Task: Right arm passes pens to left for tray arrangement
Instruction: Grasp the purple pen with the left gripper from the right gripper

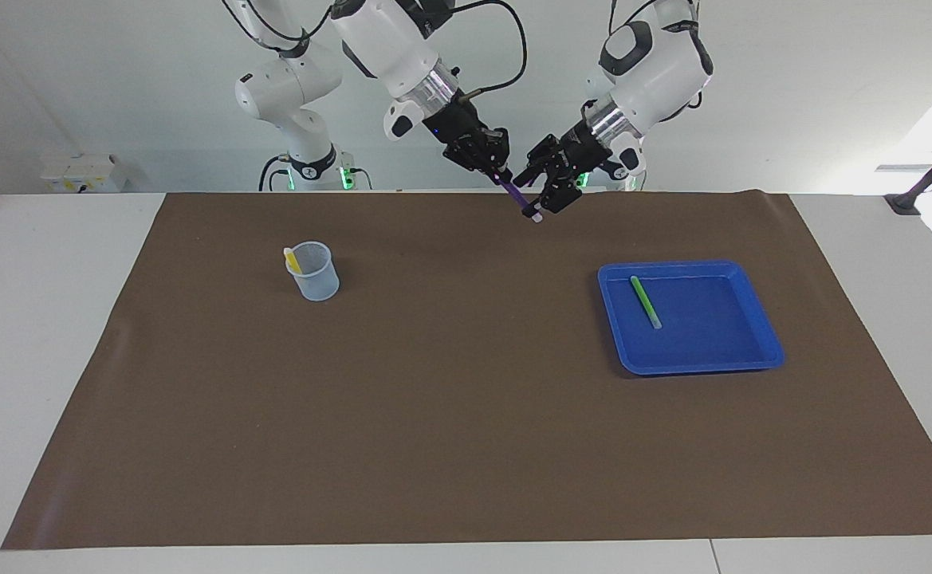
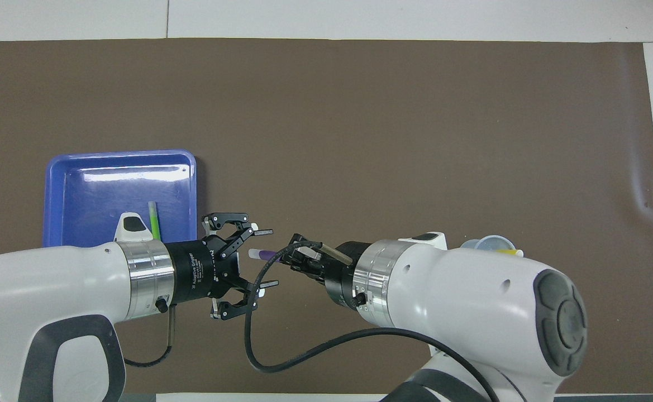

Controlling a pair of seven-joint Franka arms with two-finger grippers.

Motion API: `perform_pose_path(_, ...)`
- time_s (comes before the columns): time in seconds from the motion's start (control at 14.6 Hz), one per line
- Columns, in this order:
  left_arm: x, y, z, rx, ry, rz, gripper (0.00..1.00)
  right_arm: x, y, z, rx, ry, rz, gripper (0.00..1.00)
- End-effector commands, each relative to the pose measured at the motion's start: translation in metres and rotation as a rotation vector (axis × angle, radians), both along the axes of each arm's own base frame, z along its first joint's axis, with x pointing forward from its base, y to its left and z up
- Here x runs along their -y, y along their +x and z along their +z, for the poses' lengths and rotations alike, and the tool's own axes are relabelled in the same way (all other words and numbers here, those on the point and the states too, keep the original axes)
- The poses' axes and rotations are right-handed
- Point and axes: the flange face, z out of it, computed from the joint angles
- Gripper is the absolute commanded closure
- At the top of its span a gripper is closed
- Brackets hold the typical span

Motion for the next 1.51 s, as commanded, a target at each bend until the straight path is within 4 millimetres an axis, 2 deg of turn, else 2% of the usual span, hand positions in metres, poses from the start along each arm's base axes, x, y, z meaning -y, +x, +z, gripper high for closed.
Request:
perform_pose_path(0.0,0.001,-0.012,0.0,0.002,-0.016,0.009,0.35,0.007,-0.005,0.001,0.014,0.015,0.002,1.0)
perform_pose_path(0.21,0.003,-0.014,-0.001,0.004,-0.015,0.004,0.41,0.007,-0.004,0.001,0.02,0.013,0.008,1.0)
perform_pose_path(0.41,0.004,-0.015,-0.002,0.003,-0.014,0.002,0.53,0.009,-0.003,0.001,0.027,0.012,0.013,1.0)
perform_pose_path(0.48,0.004,-0.014,-0.001,0.005,-0.015,0.003,0.6,0.009,-0.003,0.001,0.026,0.012,0.012,1.0)
perform_pose_path(0.69,0.003,-0.014,-0.001,0.005,-0.016,0.003,1.0,0.009,-0.003,0.001,0.027,0.012,0.013,1.0)
perform_pose_path(1.17,-0.002,-0.006,0.001,0.026,-0.018,0.031,1.0,0.009,-0.003,0.001,0.027,0.012,0.012,1.0)
perform_pose_path(1.24,-0.003,-0.005,0.001,0.026,-0.019,0.034,1.0,0.01,-0.003,0.001,0.025,0.011,0.014,0.75)
perform_pose_path(1.3,-0.003,-0.004,0.001,0.027,-0.019,0.035,1.0,0.01,-0.003,0.0,0.024,0.008,0.019,0.55)
perform_pose_path(1.37,-0.004,-0.004,0.001,0.028,-0.019,0.036,1.0,0.01,-0.003,-0.001,0.022,-0.007,0.033,0.27)
perform_pose_path(1.44,-0.005,-0.003,0.002,0.034,-0.02,0.045,1.0,0.011,-0.005,-0.003,-0.004,-0.022,0.049,0.08)
